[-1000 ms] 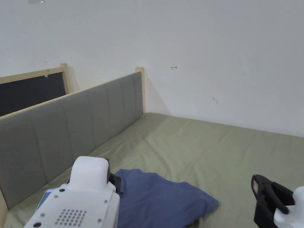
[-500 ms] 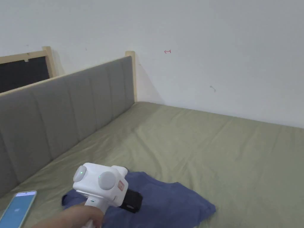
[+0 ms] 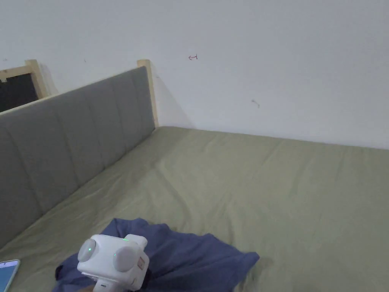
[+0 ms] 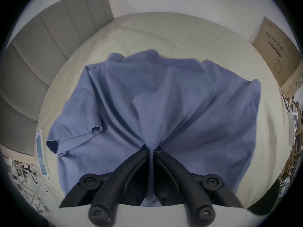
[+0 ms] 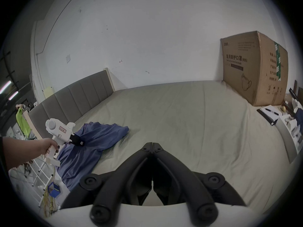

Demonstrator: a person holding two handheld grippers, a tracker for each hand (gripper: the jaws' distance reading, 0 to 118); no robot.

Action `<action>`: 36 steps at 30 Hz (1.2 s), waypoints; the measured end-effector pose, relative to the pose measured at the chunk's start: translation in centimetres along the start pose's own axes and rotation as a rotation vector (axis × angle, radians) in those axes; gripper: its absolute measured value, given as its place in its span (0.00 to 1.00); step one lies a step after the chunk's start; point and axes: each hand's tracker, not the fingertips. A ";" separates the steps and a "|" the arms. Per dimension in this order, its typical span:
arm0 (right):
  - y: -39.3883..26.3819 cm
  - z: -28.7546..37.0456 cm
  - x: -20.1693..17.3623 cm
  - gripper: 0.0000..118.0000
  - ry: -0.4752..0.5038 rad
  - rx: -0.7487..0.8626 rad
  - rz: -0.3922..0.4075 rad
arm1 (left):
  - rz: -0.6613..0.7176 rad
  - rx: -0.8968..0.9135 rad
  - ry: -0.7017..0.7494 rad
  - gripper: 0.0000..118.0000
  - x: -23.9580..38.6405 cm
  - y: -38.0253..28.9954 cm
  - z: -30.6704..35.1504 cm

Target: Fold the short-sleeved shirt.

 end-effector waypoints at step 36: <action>0.0 14.2 12.9 0.00 -0.218 0.174 -0.155 | -0.373 0.099 -0.523 0.00 43.5 1.5 13.7</action>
